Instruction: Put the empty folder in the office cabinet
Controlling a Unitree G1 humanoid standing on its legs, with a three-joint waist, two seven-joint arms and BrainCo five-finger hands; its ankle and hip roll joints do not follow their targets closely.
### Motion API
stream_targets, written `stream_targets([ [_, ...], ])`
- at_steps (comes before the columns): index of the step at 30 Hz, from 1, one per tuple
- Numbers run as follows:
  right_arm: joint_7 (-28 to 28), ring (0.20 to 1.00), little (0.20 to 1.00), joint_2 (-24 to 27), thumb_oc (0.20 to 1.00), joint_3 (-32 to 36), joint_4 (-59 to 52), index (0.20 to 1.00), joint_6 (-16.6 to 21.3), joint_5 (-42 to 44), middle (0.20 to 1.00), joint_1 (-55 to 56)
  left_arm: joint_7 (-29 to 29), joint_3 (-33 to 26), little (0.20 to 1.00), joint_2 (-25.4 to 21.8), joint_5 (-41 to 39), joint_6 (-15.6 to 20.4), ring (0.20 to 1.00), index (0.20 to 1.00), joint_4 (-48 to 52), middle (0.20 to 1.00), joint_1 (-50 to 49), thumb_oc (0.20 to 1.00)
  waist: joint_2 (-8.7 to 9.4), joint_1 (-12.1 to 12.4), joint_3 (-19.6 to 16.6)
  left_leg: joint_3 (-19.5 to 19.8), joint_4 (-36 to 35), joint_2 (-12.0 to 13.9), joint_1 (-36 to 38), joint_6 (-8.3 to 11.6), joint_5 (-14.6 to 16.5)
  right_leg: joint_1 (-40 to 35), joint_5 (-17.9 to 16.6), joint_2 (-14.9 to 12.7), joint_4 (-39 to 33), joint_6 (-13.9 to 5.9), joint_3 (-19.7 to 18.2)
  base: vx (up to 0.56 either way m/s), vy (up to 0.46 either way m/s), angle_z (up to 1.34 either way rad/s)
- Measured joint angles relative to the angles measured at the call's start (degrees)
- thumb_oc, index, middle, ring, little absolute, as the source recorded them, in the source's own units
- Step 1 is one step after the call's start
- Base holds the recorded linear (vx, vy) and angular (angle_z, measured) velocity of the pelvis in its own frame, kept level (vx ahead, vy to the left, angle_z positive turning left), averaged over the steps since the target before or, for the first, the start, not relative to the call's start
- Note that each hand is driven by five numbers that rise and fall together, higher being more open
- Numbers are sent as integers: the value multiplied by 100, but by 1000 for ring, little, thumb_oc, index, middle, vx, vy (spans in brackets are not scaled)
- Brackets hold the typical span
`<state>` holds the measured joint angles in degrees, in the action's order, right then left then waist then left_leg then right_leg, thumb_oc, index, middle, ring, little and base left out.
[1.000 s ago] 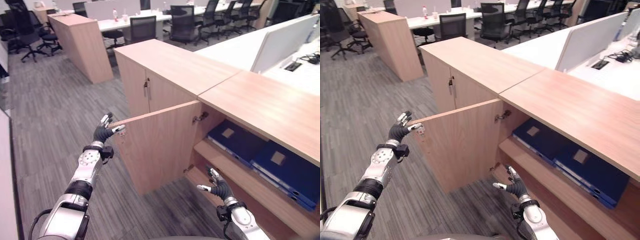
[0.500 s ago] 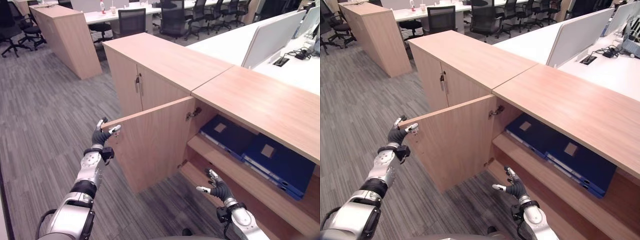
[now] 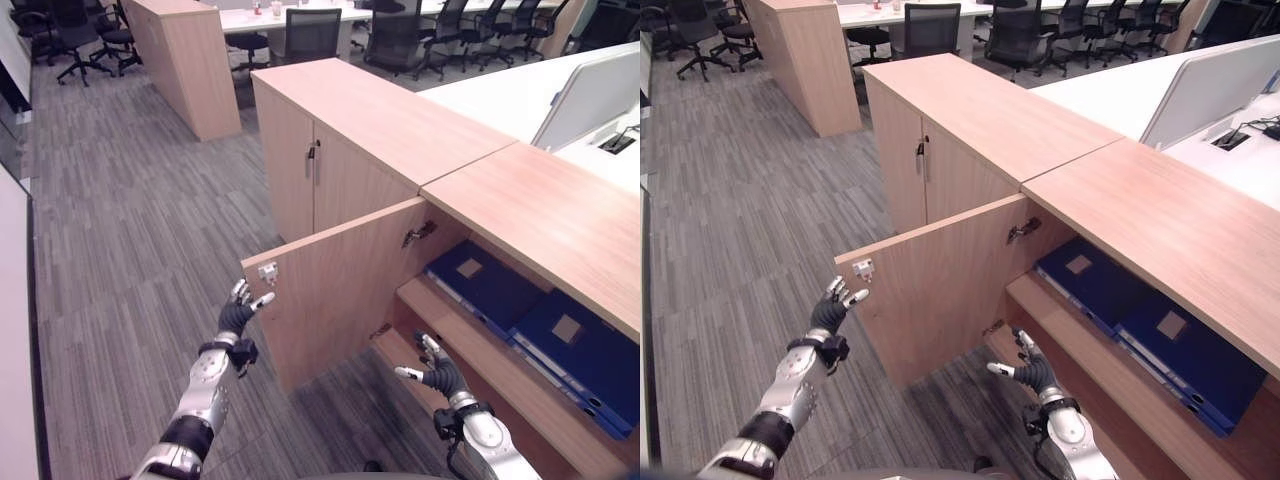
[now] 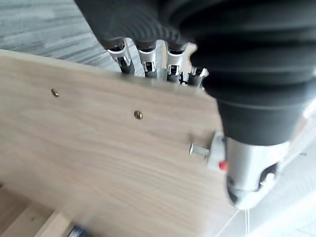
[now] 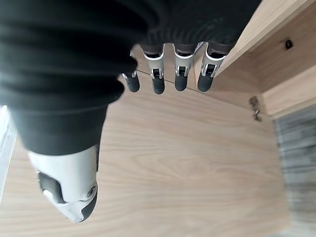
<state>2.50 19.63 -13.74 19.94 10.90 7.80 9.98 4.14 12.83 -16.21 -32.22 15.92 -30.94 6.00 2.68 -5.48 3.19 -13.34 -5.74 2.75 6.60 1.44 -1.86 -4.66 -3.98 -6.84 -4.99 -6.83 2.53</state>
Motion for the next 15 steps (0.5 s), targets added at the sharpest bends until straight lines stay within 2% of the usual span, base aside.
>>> stream_targets([
  [5, 1, 1000, 1000, -7, 1000, 163, -3, 1000, 0, 0, 1000, 62, 390, 287, 1000, -78, 0, -141, 1000, 1000, 803, 1000, -533, 1000, -18, 77, 19, 147, 0, -30, -50, -16, -16, -46, 24, -34, 2, -8, 139, -51, 22, 15],
  [8, 12, 1000, 1000, -52, 1000, 274, -4, 1000, 1, 0, 1000, 53, 641, 462, 1000, -280, -2, -222, 1000, 1000, 1179, 1000, -618, 1000, -24, 153, 30, 158, 0, -41, -130, -34, -26, 79, 38, -52, 57, -22, 150, -97, 4, 4],
  [11, 57, 1000, 1000, -63, 1000, 292, -6, 1000, 0, -1, 1000, -172, 792, 522, 1000, -536, -8, -253, 1000, 1000, 1594, 1000, -607, 1000, -65, 147, 231, 75, 29, -61, -211, -101, -112, 276, 5, -80, 265, -44, 146, -173, 7, -12],
  [13, 119, 1000, 1000, -77, 1000, 327, -9, 1000, 1, 0, 1000, -312, 901, 640, 1000, -938, -11, -308, 1000, 1000, 2173, 1000, -655, 1000, -149, 191, 394, -123, 60, -76, -210, -134, -137, 490, -95, -86, 440, -55, 231, -226, 62, -43],
  [14, 158, 1000, 1000, -108, 1000, 330, 4, 1000, -5, 0, 1000, -423, 1007, 616, 1000, -1015, -32, -329, 1000, 1000, 2310, 1000, -646, 1000, -200, 259, 479, -277, 168, -99, -283, -172, -122, 638, -350, -14, 416, 21, 448, -146, 58, -92],
  [15, 178, 1000, 1000, -96, 1000, 303, 79, 1000, 0, -3, 1000, -661, 1022, 614, 1000, -1083, -115, -347, 1000, 1000, 2442, 1000, -672, 1000, -376, 419, 566, -640, 97, 91, -292, -247, -92, 753, -691, 47, 244, -362, 972, -133, 45, -117],
])
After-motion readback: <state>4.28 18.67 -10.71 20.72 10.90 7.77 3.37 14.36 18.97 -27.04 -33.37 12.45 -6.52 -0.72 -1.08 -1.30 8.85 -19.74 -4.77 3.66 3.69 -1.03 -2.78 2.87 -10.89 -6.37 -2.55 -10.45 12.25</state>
